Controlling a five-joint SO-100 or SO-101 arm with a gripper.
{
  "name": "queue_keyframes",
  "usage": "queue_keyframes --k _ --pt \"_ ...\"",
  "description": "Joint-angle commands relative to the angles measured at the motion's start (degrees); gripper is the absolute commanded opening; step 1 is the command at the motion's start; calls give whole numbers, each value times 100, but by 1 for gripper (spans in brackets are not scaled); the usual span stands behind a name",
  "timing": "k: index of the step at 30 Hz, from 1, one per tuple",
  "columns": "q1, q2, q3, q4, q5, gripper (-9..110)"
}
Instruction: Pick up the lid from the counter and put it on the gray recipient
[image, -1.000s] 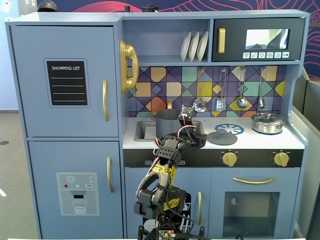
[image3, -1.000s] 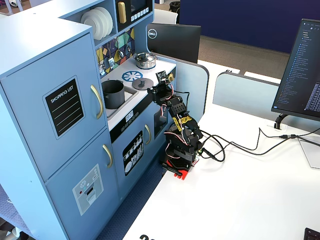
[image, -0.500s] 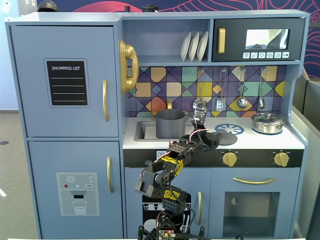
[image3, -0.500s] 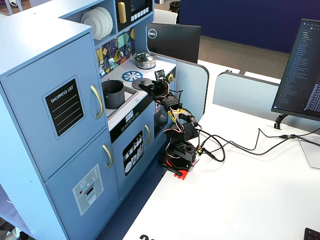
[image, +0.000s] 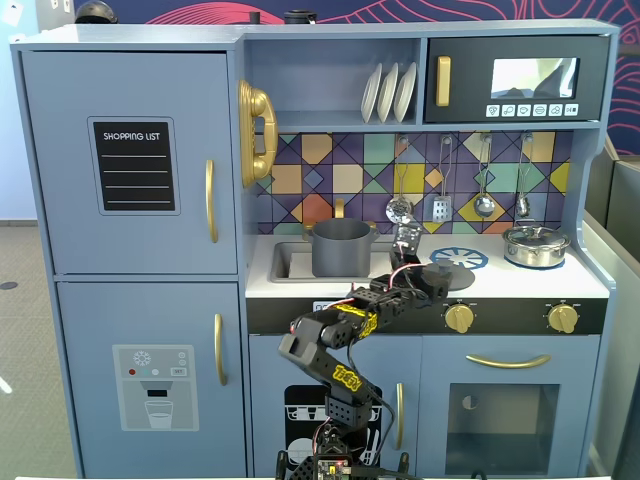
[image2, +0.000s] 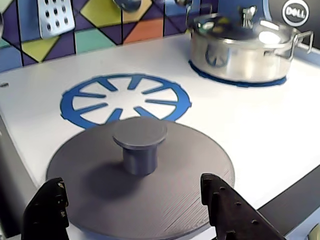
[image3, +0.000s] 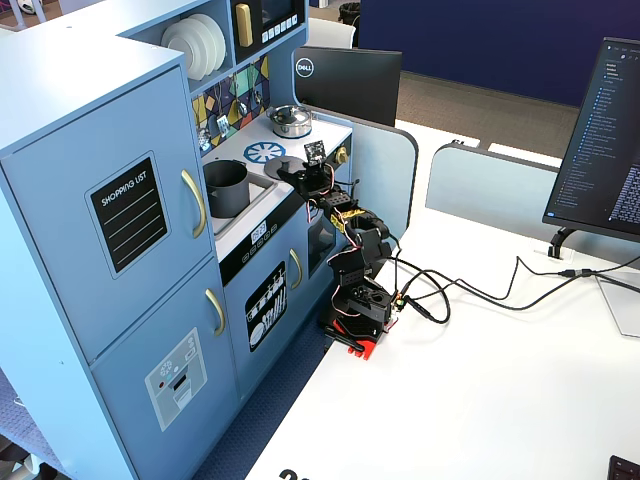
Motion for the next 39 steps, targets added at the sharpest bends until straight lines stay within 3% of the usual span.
queue_keyframes --k 1,21,26,39 --pt "97 -334 -615 -272 -26 26" --pt "-26 -1942 -1802 -501 158 21" --pt "-97 -2101 -1872 -562 185 0" --pt "-167 -1802 -1934 -624 334 0"
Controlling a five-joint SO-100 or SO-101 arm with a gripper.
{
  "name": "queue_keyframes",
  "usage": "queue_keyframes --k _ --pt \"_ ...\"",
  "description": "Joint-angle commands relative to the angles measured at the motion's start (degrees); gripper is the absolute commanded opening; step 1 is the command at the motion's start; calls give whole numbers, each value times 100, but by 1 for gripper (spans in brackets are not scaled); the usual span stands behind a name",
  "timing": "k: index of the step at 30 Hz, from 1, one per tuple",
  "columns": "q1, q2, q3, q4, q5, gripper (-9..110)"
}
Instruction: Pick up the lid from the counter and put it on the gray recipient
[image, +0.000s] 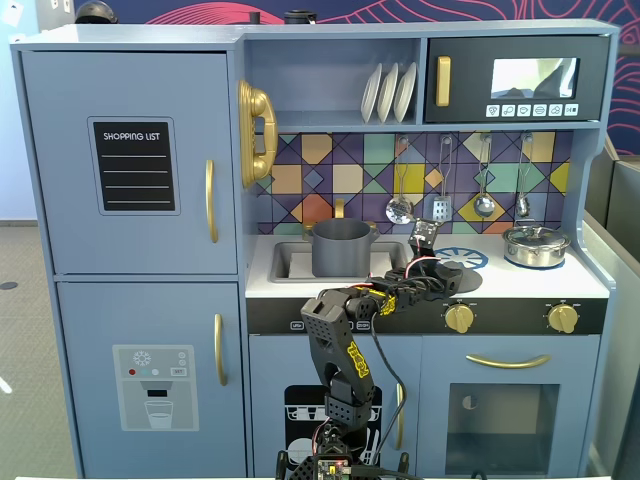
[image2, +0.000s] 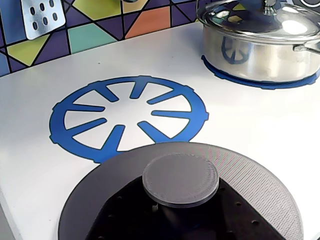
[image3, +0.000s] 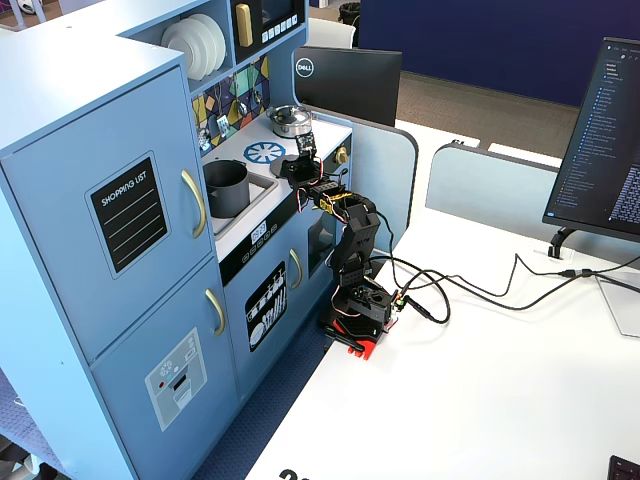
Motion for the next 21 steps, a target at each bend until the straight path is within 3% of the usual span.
queue_keyframes --k 1,21 --pt "-70 369 -527 -88 18 0" --pt "-949 993 -2830 1890 167 0"
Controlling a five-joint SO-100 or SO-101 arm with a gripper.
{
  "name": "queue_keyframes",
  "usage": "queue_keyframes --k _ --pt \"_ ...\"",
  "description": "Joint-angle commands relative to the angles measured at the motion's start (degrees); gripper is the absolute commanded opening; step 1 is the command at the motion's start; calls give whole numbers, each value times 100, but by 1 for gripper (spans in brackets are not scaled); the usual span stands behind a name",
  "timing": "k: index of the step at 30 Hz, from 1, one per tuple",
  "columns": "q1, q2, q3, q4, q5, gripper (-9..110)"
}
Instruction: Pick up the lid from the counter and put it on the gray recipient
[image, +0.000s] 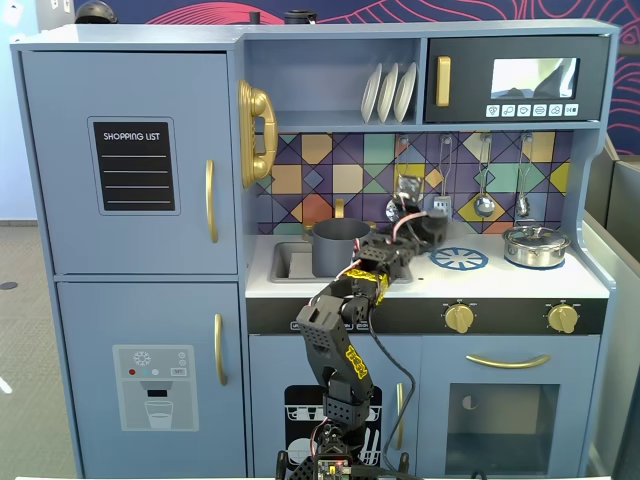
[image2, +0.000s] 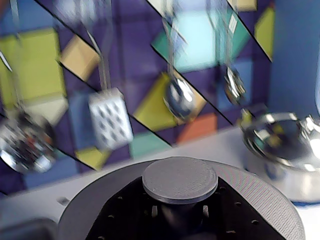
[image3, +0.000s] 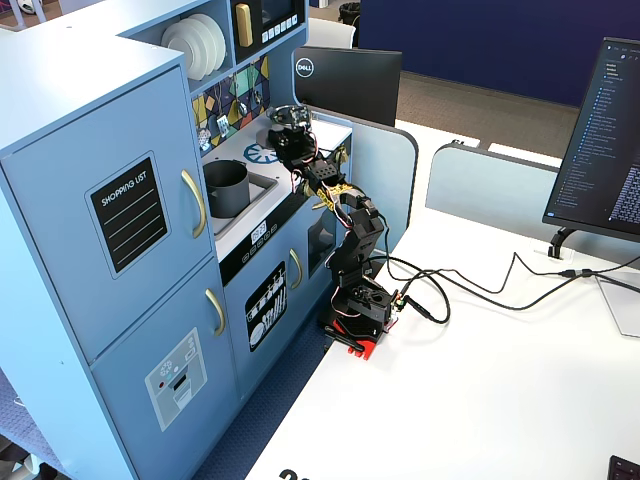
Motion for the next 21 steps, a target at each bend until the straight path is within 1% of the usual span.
queue_keyframes --k 1,11,21 --pt "-457 457 -870 422 114 0" --pt "-1529 413 -1134 879 202 0" --pt "-2224 220 -1046 870 97 0"
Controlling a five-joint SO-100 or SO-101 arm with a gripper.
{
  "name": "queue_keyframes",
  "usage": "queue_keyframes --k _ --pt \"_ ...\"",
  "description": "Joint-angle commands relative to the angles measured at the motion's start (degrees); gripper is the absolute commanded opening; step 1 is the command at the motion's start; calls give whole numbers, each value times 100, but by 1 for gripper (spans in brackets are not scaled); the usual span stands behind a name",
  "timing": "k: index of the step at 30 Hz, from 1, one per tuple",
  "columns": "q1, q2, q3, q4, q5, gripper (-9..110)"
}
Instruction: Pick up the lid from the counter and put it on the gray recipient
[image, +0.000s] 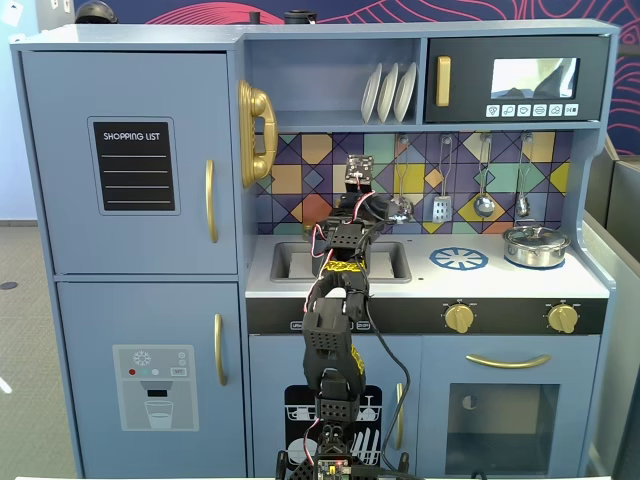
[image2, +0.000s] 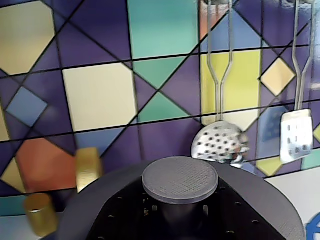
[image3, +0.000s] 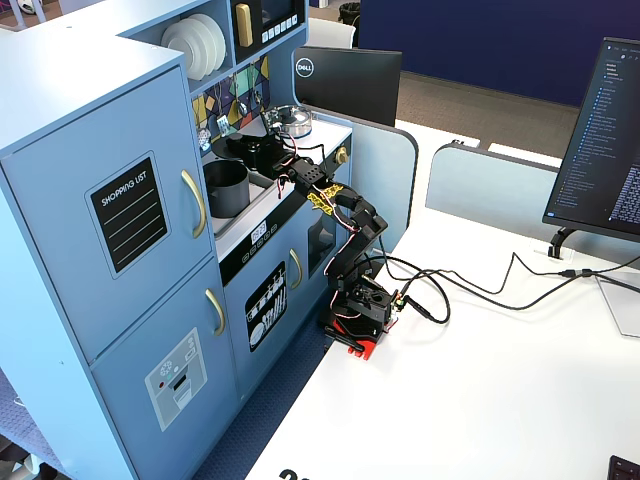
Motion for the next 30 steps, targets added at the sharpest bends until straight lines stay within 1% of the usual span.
queue_keyframes --k 1,9,20,30 --pt "-308 114 -343 -9 -53 0" --pt "-633 281 176 -88 -149 0" --pt "-765 396 580 -185 -220 0" --pt "-773 747 879 -9 -316 0"
